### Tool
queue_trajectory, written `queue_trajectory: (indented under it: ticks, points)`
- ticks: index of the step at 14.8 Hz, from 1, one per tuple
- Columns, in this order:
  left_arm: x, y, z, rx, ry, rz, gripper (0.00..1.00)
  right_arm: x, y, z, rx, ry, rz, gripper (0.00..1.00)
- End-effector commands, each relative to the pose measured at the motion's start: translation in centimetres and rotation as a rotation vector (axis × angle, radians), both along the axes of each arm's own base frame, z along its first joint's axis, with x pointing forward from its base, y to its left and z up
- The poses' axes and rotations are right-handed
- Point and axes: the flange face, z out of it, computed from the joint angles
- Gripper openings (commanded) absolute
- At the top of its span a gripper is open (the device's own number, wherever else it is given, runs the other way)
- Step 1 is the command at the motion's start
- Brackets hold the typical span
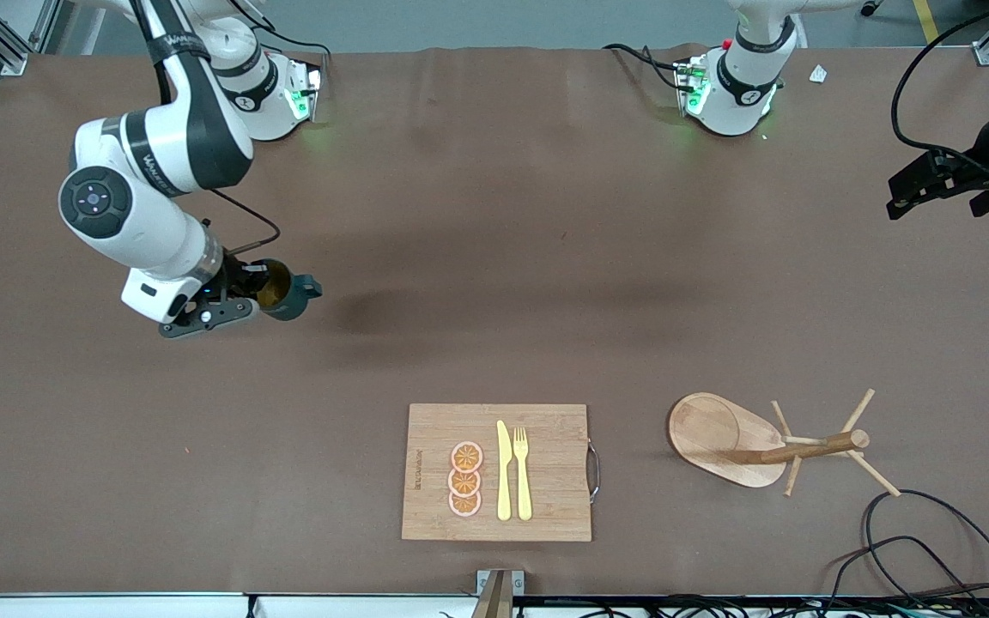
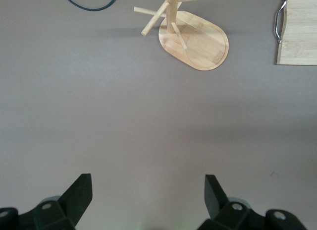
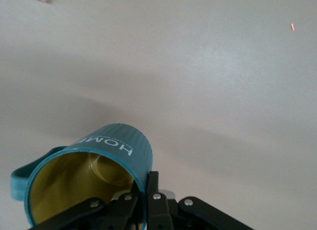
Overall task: Transfer cup from left to right arm and place
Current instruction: 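Lift the mug with the right gripper and carry it sideways, then carry the mug further and lower it toward the table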
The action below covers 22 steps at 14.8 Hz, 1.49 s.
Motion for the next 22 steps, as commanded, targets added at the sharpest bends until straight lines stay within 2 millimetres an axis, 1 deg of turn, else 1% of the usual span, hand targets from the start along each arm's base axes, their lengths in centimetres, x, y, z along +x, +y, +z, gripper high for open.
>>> queue_trajectory:
  ticks: [1,4,5,6,7,8,9,10,12,14,16,17,19,22]
  points:
    - [-0.6,0.3,0.4,0.007,-0.011,-0.015,1.00,-2.0,-3.3,-1.7,-0.001,-0.027,0.076,0.00]
    - [-0.6,0.2,0.5,0.007,-0.014,-0.017,1.00,-1.2,-7.6,-1.8,0.012,-0.045,0.179,0.00]
    - [-0.6,0.1,0.5,0.007,-0.014,-0.019,1.00,-1.3,-8.8,-2.3,0.013,-0.052,0.183,0.00]
    - [-0.6,0.1,0.5,0.004,-0.014,-0.019,1.00,-1.4,-11.4,-3.2,0.009,-0.069,0.185,0.00]
    - [-0.6,0.1,0.5,0.002,-0.014,-0.019,1.00,-1.3,-14.9,-3.9,0.004,-0.089,0.218,0.00]
    - [-0.6,0.1,0.5,0.002,-0.014,-0.019,1.00,-1.2,-17.8,-5.1,0.007,-0.091,0.270,0.00]
    - [-0.6,0.1,0.5,0.002,-0.013,-0.019,1.00,-1.0,-19.2,-5.9,0.006,-0.096,0.318,0.00]
    - [-0.6,0.0,0.5,0.001,-0.013,-0.019,1.00,-0.9,-19.2,-6.5,0.005,-0.088,0.344,0.00]
    - [-0.6,0.0,0.6,0.000,-0.016,-0.019,1.00,-0.8,-19.1,-7.1,-0.064,-0.061,0.443,0.00]
    - [-0.6,0.1,0.6,0.000,-0.014,-0.017,1.00,-0.7,-18.9,-7.2,-0.086,-0.051,0.500,0.00]
    - [-0.7,0.1,0.6,0.001,-0.013,-0.019,1.00,-0.7,-18.3,-7.6,-0.073,-0.026,0.659,0.00]
    - [-0.7,0.1,0.6,0.000,-0.014,-0.019,1.00,-0.6,-17.6,-7.9,-0.064,-0.014,0.754,0.00]
    - [-0.7,0.0,0.6,0.001,-0.014,-0.020,1.00,-0.6,-17.5,-8.1,-0.055,-0.008,0.868,0.00]
    - [-0.7,0.0,0.5,0.001,-0.011,-0.022,1.00,-0.2,-17.3,-7.7,-0.057,-0.025,1.066,0.00]
